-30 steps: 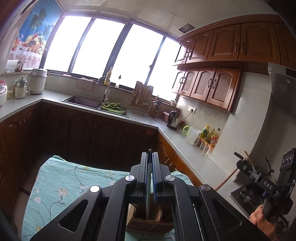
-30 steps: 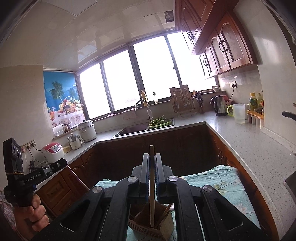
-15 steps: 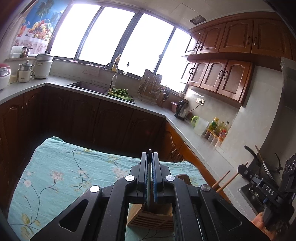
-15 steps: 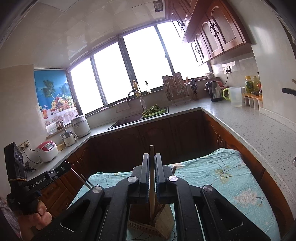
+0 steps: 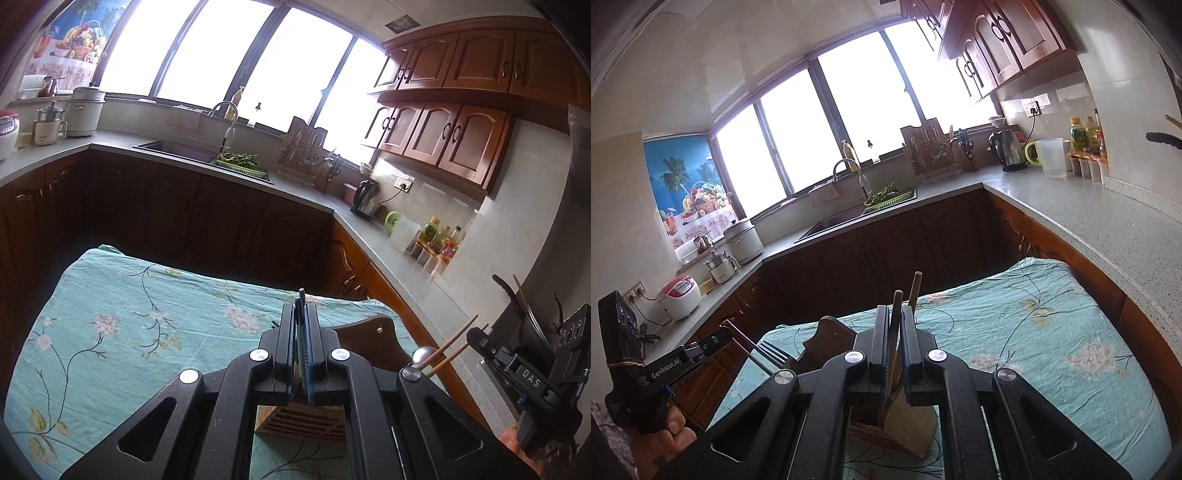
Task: Organize utensils
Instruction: 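Open both grippers to release the chopsticks and withdraw, then move both grippers back over the remaining chopsticks on the cloth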
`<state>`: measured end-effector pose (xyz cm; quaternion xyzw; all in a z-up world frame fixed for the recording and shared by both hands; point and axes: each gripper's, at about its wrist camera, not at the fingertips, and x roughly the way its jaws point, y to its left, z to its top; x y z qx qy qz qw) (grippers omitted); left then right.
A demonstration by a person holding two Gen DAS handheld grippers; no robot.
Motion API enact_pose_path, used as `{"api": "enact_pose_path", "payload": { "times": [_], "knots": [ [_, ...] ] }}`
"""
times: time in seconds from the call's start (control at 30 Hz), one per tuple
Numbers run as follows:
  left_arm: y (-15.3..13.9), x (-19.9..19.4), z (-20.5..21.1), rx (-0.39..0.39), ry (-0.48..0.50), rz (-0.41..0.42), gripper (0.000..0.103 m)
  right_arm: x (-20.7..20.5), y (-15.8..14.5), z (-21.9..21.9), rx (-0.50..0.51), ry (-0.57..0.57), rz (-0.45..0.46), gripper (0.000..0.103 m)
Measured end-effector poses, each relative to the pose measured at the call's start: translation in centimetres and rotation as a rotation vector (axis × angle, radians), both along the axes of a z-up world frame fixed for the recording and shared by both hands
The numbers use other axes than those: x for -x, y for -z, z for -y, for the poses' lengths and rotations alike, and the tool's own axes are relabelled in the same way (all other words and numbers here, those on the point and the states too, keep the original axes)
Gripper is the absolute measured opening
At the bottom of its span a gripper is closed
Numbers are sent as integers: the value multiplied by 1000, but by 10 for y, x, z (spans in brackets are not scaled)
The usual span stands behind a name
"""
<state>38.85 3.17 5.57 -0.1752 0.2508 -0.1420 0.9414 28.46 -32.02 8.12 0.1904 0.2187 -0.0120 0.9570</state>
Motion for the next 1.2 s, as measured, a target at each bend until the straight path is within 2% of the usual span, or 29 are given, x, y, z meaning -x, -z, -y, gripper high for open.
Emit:
{"api": "enact_pose_path", "payload": {
  "times": [0.27, 0.33, 0.4, 0.43, 0.47, 0.5, 0.53, 0.6, 0.67, 0.73, 0.8, 0.9, 1.2],
  "knots": [
    [5, 3, -5, -4, 0, -7, 3, -3, 0, 3, -12, 0, -16, 6],
    [5, 3, -3, -11, 2, -10, 4, -4, 0, 5, -25, -2, -22, 11],
    [5, 3, -5, -7, 1, -22, 10, -3, -1, 6, -40, -16, -21, 14],
    [3, 4, -6, 0, 1, -24, 18, -2, -3, 6, -40, -20, -14, 17],
    [2, 6, -8, 5, -4, -23, 24, 1, -5, 6, -37, -21, -1, 29],
    [0, 9, -11, 10, -13, -17, 35, 5, -8, 5, -34, -22, 14, 45],
    [-2, 12, -12, 14, -17, -10, 38, 8, -10, 5, -33, -22, 28, 56],
    [-4, 19, -15, 9, -24, -3, 44, 15, -14, 4, -40, -22, 51, 60],
    [-4, 28, -17, 8, -25, -4, 51, 20, -16, 4, -52, -26, 62, 71],
    [-3, 38, -20, 4, -34, -10, 67, 26, -16, 4, -63, -31, 72, 92],
    [-1, 50, -23, 0, -51, -17, 79, 32, -15, 4, -71, -32, 79, 103],
    [1, 68, -24, -12, -80, -37, 92, 40, -12, 2, -87, -41, 68, 103],
    [0, 120, -21, -66, -92, -70, 97, 68, 1, -6, -98, -68, 24, 103]
  ]
}}
